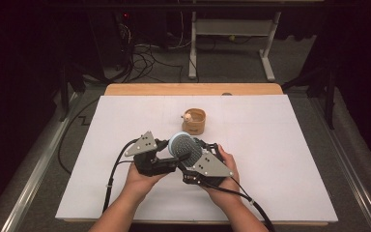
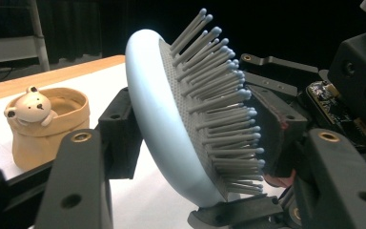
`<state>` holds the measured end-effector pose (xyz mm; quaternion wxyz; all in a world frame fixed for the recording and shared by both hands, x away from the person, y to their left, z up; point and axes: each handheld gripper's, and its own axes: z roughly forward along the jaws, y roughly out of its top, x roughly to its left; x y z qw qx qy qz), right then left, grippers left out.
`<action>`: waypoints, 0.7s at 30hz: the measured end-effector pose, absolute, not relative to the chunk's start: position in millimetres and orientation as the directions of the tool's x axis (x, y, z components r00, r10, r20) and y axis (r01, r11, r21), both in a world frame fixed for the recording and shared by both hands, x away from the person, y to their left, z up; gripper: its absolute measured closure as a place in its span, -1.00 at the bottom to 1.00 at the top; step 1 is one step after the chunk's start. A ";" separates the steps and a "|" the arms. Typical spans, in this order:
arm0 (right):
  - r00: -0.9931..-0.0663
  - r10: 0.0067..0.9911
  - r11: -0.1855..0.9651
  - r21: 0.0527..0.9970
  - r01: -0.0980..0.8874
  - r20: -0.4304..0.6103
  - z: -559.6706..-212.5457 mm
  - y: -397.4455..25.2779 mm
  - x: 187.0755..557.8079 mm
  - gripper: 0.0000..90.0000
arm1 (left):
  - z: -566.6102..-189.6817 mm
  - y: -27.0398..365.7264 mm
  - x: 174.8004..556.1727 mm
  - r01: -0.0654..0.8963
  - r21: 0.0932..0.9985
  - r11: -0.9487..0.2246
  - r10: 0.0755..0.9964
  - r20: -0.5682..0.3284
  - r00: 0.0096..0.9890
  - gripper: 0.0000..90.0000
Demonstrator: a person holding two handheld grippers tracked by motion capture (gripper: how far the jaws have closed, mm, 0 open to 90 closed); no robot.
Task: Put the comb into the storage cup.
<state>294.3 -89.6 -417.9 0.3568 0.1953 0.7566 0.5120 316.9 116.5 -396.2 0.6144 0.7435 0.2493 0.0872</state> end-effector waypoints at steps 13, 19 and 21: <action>-0.664 0.662 0.409 0.910 -0.069 -0.348 -417.1 -87.6 293.1 -0.54 | -394.0 116.0 313.2 0.256 0.959 -0.123 0.495 -0.164 0.853 0.06; -0.653 0.665 0.414 0.907 -0.080 -0.362 -415.9 -86.7 292.0 -0.55 | -392.1 115.0 310.8 0.249 0.961 -0.122 0.509 -0.155 0.847 0.13; -0.655 0.666 0.413 0.908 -0.075 -0.357 -415.9 -86.8 292.4 -0.55 | -391.9 114.8 310.9 0.256 0.960 -0.117 0.512 -0.162 0.844 0.14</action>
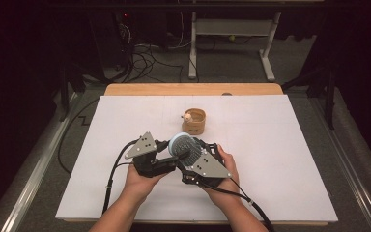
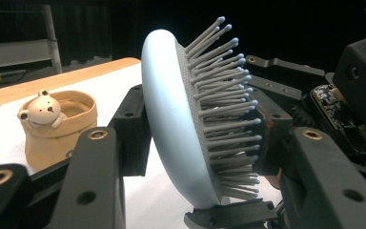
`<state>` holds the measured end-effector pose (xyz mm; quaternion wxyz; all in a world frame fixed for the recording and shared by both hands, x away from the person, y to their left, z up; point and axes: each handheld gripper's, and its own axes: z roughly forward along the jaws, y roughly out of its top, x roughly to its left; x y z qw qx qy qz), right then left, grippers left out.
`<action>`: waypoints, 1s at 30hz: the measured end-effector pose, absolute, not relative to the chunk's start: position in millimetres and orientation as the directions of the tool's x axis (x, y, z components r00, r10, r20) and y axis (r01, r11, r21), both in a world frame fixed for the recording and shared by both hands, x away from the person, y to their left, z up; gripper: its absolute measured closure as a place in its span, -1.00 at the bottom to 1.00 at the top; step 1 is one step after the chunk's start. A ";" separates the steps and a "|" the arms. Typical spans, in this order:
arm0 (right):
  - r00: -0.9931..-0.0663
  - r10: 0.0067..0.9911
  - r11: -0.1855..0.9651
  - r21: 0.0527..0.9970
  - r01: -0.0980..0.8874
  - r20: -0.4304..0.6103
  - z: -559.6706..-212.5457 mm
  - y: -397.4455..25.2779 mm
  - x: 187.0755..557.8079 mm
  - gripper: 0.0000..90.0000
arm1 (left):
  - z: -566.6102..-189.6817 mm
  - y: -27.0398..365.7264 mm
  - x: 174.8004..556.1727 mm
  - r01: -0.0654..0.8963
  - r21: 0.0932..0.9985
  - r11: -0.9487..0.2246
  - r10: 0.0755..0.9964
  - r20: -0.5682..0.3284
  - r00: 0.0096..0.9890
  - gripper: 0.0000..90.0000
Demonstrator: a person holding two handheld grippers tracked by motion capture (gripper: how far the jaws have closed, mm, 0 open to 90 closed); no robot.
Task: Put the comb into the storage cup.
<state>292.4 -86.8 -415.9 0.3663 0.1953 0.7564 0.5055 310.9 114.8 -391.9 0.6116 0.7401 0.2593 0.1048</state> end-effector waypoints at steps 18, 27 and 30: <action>-0.640 0.676 0.405 0.910 -0.091 -0.365 -415.6 -85.1 290.4 -0.55 | -388.3 114.5 307.3 0.253 0.962 -0.107 0.520 -0.163 0.838 0.22; -0.648 0.677 0.393 0.916 -0.083 -0.349 -415.0 -85.9 290.9 -0.56 | -388.2 114.8 307.0 0.249 0.963 -0.102 0.519 -0.162 0.839 0.23; -0.650 0.679 0.388 0.918 -0.076 -0.341 -414.8 -86.1 291.4 -0.57 | -388.0 114.9 306.5 0.244 0.965 -0.101 0.520 -0.158 0.839 0.24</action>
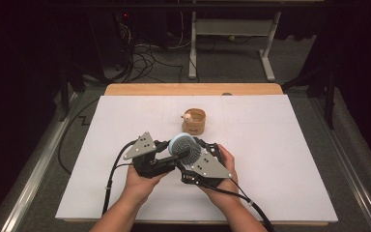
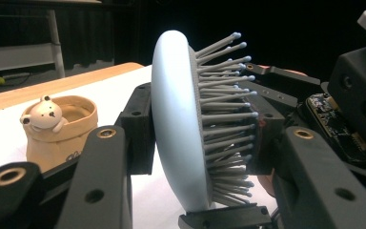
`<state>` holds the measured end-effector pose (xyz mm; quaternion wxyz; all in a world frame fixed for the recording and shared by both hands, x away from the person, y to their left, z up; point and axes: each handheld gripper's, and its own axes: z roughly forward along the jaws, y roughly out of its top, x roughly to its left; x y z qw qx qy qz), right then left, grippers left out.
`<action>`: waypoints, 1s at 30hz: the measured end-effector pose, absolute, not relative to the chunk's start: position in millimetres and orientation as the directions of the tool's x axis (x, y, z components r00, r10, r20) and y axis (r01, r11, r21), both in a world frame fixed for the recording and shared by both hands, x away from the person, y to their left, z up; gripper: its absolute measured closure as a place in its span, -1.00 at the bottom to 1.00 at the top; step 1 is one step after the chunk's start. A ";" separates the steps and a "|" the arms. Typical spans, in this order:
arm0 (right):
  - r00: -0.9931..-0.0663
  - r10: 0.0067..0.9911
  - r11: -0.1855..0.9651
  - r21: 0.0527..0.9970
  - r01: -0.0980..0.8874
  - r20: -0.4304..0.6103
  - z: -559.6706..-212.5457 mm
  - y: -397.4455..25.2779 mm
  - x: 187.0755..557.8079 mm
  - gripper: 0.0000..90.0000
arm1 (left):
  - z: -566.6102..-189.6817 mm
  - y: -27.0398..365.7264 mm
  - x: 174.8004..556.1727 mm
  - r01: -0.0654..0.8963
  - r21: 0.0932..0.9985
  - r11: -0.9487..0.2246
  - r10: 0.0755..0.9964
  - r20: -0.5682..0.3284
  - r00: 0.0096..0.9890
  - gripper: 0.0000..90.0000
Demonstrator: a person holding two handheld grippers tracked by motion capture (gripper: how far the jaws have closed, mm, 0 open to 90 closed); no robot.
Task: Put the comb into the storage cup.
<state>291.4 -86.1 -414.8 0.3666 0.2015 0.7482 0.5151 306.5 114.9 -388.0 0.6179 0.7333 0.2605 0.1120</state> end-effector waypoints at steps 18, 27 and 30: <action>-0.697 0.678 0.360 0.932 0.038 -0.234 -419.0 -86.4 300.6 -1.00 | -384.0 124.7 306.8 0.219 0.973 -0.073 0.549 -0.144 0.823 0.24; -0.703 0.679 0.349 0.935 0.056 -0.212 -420.0 -94.3 300.5 -1.00 | -383.4 130.5 307.7 0.208 0.975 -0.083 0.564 -0.126 0.816 0.24; -0.703 0.680 0.348 0.935 0.061 -0.207 -420.7 -99.3 300.4 -1.00 | -382.7 134.7 308.2 0.200 0.977 -0.080 0.575 -0.119 0.809 0.24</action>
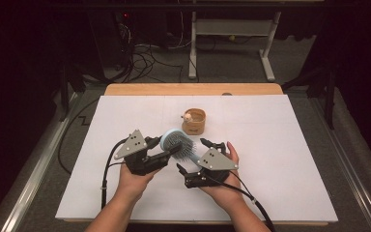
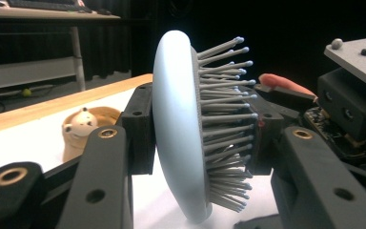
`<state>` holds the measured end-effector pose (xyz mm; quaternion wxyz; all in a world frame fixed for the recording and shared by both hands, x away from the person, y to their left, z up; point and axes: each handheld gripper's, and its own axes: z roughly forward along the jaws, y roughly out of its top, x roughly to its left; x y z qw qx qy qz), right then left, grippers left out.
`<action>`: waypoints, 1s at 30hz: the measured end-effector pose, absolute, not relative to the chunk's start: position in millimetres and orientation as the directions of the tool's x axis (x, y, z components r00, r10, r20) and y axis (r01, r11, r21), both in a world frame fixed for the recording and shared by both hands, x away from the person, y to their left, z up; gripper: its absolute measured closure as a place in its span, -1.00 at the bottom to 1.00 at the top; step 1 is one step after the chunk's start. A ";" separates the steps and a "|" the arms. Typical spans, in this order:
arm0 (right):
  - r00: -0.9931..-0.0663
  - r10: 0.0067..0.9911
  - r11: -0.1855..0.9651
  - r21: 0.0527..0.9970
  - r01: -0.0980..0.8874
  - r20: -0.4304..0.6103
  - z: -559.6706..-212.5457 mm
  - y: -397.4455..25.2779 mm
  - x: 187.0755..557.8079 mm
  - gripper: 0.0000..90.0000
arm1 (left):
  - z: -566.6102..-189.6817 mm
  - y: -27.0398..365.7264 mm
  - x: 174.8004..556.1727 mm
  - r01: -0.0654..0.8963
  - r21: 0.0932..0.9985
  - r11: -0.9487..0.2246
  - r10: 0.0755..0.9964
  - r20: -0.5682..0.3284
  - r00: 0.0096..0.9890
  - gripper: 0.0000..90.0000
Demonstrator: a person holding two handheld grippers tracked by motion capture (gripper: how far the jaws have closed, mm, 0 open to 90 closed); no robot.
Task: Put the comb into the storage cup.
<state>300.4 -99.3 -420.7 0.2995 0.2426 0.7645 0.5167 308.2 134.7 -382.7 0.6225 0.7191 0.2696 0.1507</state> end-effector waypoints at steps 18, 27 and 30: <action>-0.656 0.738 0.319 0.938 0.132 -0.158 -427.6 -143.8 305.4 -1.00 | -383.1 150.5 309.4 0.188 0.977 -0.099 0.624 -0.086 0.776 0.24; -0.607 0.783 0.300 0.938 0.174 -0.138 -433.4 -174.9 307.1 -1.00 | -382.3 164.3 309.5 0.184 0.979 -0.089 0.650 -0.082 0.755 0.24; -0.594 0.793 0.296 0.938 0.179 -0.137 -434.6 -184.1 306.4 -1.00 | -382.4 168.7 308.3 0.179 0.979 -0.103 0.663 -0.067 0.746 0.25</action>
